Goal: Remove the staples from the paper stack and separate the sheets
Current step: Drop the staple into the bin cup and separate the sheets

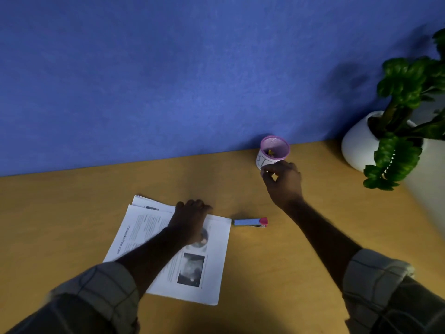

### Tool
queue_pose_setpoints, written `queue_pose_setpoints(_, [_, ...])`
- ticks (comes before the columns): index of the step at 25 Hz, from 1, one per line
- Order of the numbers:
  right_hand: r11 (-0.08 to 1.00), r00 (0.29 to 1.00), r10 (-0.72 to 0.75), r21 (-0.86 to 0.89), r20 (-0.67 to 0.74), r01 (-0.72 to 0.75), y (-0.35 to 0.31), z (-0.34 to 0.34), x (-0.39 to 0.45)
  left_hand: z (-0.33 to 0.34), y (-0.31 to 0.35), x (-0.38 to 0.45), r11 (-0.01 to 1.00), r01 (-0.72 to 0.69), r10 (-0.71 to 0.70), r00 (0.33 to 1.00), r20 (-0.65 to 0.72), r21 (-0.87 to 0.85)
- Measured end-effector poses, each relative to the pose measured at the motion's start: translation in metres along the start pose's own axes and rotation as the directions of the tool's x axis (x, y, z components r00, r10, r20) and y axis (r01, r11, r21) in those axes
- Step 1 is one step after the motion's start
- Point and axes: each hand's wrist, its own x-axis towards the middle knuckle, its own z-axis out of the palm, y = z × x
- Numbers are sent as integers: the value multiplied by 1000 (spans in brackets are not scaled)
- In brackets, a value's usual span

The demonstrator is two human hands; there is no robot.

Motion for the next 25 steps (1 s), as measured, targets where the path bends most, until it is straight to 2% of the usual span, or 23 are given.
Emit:
queue_pose_setpoints(5, [998,1000,-13,65,21,11,-5,4,-31,-2,3,-4,990,131,-135,985,109,43])
queue_pose_setpoints(9, [998,997,7,69,76,-12,-10,4,-48,-2,6,-10,987,133,-144,981,127,88])
queue_pose_setpoints(11, [997,993,-9,82,115,-1,-13,1,-55,-4,8,-15,988,151,-151,985,84,14])
queue_pose_setpoints(13, [986,986,-5,166,168,-23,-18,-3,-61,-13,4,-19,949,215,-208,977,55,-231])
queue_pose_setpoints(16, [864,941,126,431,315,-260,-27,-14,-64,-50,-14,-37,799,218,-297,953,-53,-560])
queue_pose_setpoints(18, [757,878,159,515,451,-402,-33,-23,-66,-78,-25,-52,699,148,-343,928,-146,-700])
queue_pose_setpoints(19, [729,852,138,531,505,-432,-37,-29,-66,-94,-29,-62,601,80,-359,916,-179,-795])
queue_pose_setpoints(21, [632,833,-23,653,553,-416,-42,-39,-64,-118,-34,-82,334,-99,-357,907,-223,-938])
queue_pose_setpoints(23, [536,796,-272,772,541,-341,-48,-52,-62,-135,-38,-97,118,-218,-382,890,-247,-969])
queue_pose_setpoints(25, [534,758,-358,786,545,-313,-62,-64,-59,-146,-40,-106,-56,-299,-399,881,-253,-953])
